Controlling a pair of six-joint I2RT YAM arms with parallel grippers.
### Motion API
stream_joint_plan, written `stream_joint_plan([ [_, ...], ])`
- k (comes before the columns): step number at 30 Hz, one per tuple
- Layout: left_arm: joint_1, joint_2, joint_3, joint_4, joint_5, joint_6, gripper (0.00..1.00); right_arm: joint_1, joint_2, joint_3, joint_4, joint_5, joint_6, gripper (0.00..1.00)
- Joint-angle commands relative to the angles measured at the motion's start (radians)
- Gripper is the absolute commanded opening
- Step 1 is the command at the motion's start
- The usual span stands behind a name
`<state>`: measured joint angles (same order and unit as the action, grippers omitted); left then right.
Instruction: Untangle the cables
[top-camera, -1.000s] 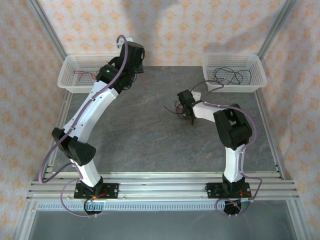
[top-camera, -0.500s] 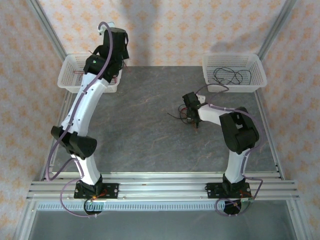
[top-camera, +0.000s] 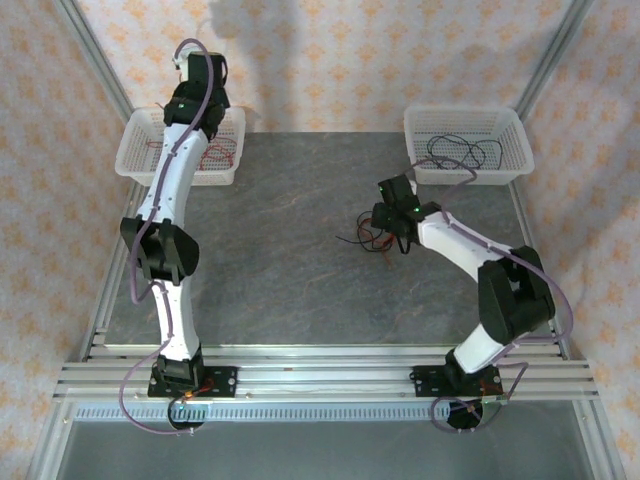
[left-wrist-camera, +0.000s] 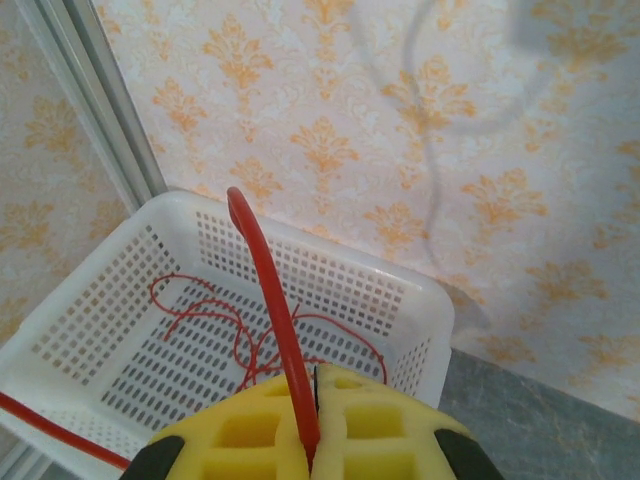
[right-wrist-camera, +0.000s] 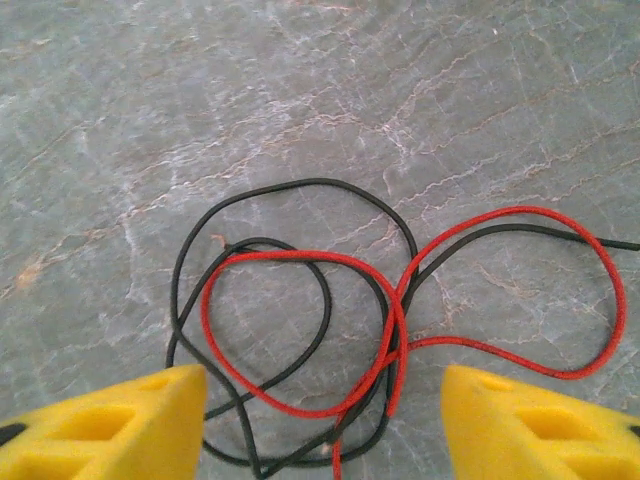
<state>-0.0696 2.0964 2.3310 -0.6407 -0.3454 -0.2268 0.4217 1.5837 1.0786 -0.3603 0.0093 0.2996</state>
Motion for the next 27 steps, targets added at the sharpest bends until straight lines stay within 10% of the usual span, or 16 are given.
stream_joint_plan([
  [1,0.022,0.017,-0.029,0.161,0.049,0.055,0.00,0.001,-0.049,-0.025,-0.049,-0.039,-0.010,0.67],
  [24,0.154,0.256,-0.235,0.321,0.321,-0.075,0.00,0.000,-0.149,-0.036,-0.113,-0.034,-0.017,0.67],
  [27,0.166,0.263,-0.243,0.320,0.359,-0.084,0.16,0.000,-0.159,-0.036,-0.118,-0.030,-0.018,0.67],
])
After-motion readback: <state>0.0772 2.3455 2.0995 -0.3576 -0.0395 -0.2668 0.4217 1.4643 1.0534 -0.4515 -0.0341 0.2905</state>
